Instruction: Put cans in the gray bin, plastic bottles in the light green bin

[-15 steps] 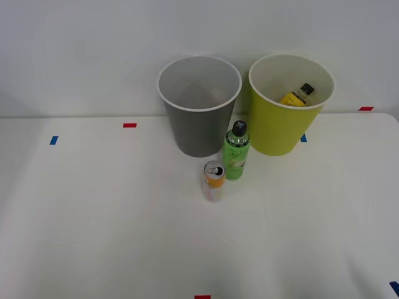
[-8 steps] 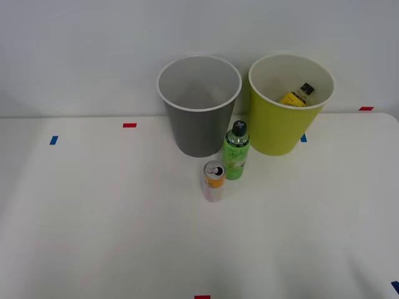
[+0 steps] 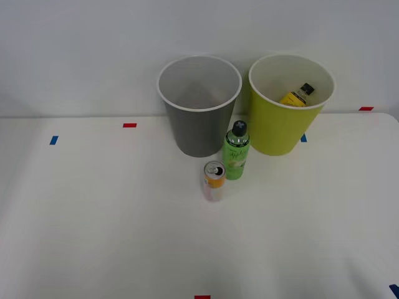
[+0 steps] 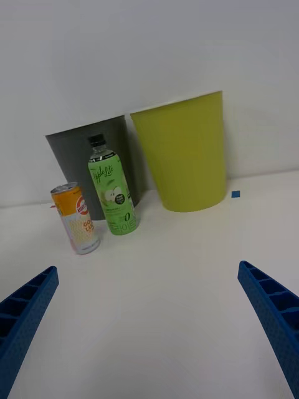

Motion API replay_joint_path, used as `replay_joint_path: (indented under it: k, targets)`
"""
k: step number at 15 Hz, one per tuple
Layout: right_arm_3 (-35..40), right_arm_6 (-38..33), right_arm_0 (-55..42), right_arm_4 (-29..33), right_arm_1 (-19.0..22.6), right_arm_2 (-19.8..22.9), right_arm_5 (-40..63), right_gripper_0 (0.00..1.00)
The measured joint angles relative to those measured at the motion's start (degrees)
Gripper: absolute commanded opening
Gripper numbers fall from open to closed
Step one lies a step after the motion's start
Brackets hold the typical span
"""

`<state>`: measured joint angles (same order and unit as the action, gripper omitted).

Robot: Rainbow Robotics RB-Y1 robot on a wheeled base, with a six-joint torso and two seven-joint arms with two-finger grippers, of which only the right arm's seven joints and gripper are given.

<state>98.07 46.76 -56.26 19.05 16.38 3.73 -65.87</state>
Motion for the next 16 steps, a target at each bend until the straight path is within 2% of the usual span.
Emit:
replay_joint_path:
  k: [16]
  targets:
    - [0.01,0.34,-0.25,-0.58,0.06,-0.21,-0.32,1.0]
